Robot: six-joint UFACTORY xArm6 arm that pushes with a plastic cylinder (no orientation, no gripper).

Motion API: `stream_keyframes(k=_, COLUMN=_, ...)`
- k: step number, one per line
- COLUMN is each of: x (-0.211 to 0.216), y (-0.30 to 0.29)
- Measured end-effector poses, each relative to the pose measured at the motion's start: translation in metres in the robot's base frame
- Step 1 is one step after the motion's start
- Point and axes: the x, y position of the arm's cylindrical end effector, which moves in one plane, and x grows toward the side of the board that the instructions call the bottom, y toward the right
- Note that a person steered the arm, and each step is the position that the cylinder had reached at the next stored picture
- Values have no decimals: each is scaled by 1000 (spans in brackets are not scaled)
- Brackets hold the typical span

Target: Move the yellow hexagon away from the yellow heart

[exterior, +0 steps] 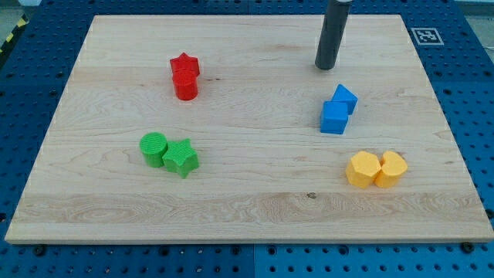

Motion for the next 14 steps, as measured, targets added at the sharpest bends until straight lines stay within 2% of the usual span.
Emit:
stream_keyframes(k=4, x=4, y=2)
stream_keyframes(k=5, x=20, y=26)
stream_keyframes(k=7, x=81, y=91)
stream_keyframes(k=9, x=211, y=102)
stream_keyframes(k=10, x=250, y=102)
stream_keyframes(k=11, x=247, y=100)
stream_keyframes(k=14, x=216, y=-4)
